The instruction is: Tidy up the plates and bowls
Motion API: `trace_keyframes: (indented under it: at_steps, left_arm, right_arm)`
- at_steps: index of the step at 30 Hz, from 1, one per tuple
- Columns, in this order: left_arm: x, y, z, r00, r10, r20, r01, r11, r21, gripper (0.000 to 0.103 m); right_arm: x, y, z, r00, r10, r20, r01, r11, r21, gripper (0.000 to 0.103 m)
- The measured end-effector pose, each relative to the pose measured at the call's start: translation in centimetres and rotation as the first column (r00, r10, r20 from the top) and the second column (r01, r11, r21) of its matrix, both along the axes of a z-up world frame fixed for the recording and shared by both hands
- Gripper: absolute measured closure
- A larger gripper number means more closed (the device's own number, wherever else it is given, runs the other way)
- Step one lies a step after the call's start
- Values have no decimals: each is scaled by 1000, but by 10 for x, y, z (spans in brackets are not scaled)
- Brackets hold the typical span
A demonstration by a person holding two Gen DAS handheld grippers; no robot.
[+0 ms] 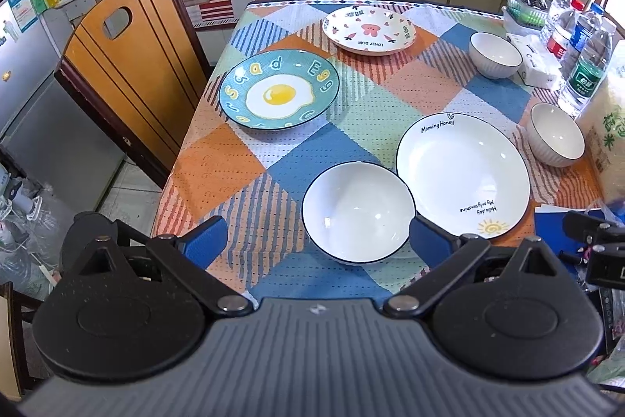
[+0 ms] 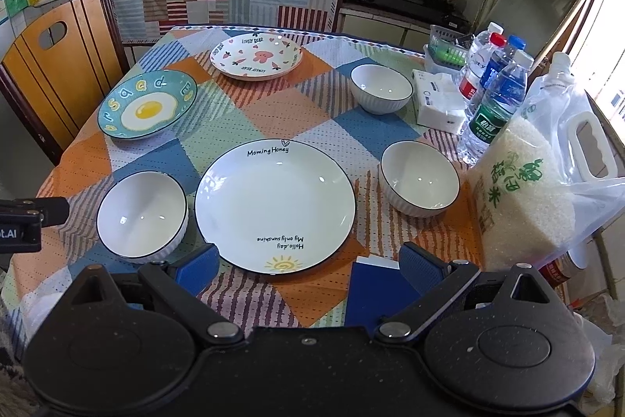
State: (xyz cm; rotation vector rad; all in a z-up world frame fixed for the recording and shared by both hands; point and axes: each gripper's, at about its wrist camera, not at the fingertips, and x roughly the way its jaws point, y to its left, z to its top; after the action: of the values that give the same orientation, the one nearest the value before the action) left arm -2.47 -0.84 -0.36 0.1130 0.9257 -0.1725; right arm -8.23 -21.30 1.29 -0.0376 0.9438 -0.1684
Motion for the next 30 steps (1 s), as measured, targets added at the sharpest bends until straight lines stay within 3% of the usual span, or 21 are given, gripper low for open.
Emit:
trace_keyframes:
  at_steps: [13, 30]
  left_arm:
    - [-3, 1, 3, 1000, -6, 11, 6, 1000, 2, 3]
    - [2, 5, 4, 1000, 6, -3, -6, 999, -49, 3]
  right_arm:
    - [-1, -1, 0, 1000, -2, 0, 2, 1000, 0, 3]
    - [4, -7, -3, 1000, 2, -8, -2, 999, 33, 3]
